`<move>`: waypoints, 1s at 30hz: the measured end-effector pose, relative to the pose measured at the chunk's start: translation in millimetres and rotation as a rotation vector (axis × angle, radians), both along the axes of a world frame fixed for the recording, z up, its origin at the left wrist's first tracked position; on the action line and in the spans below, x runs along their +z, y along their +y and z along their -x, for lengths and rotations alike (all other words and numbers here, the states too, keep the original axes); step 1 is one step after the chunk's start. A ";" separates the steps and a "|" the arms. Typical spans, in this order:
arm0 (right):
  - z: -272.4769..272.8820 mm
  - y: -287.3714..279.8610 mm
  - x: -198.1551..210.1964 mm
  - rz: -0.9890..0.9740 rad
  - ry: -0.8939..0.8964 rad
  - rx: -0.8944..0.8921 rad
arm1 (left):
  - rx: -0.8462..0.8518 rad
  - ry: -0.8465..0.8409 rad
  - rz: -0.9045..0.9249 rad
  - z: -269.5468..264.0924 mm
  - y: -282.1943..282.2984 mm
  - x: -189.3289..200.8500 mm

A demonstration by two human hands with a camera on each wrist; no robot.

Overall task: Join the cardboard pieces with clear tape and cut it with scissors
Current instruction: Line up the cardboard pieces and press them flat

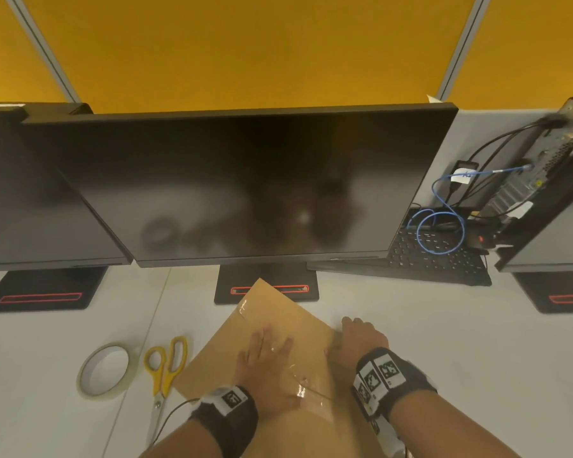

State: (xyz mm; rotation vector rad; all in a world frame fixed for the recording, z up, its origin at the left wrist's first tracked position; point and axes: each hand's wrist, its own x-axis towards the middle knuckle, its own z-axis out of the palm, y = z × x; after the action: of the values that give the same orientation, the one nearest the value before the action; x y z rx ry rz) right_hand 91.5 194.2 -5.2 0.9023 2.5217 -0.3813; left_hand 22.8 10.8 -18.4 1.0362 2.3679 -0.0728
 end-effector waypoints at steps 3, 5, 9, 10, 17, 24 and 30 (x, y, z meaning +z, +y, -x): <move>0.4 -3.8 -3.8 0.045 0.092 0.099 | -0.082 -0.015 0.006 9.0 0.0 3.9; 1.0 -6.8 -8.3 0.080 0.160 0.223 | -0.152 -0.026 0.020 15.7 1.1 8.3; -1.4 -14.2 -20.7 0.184 0.206 0.384 | -0.265 -0.031 0.047 24.0 6.5 16.8; -2.9 -16.3 -23.7 0.195 0.188 0.395 | -0.291 -0.026 0.057 26.0 7.6 16.9; -20.6 -27.2 -21.1 0.138 0.091 0.380 | -0.400 0.021 0.106 23.2 2.5 19.5; -26.7 -53.3 -13.0 0.013 0.091 0.381 | -0.348 0.009 0.046 6.0 -36.2 5.1; -21.8 -61.6 -6.3 -0.002 0.055 0.424 | -0.333 -0.045 0.017 3.9 -54.1 5.5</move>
State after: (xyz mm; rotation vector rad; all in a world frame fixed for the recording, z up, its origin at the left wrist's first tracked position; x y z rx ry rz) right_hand 113.3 132.6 -11.6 0.3417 2.6726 -0.2683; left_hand 18.9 -43.3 -12.8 1.3987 2.1301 -0.1897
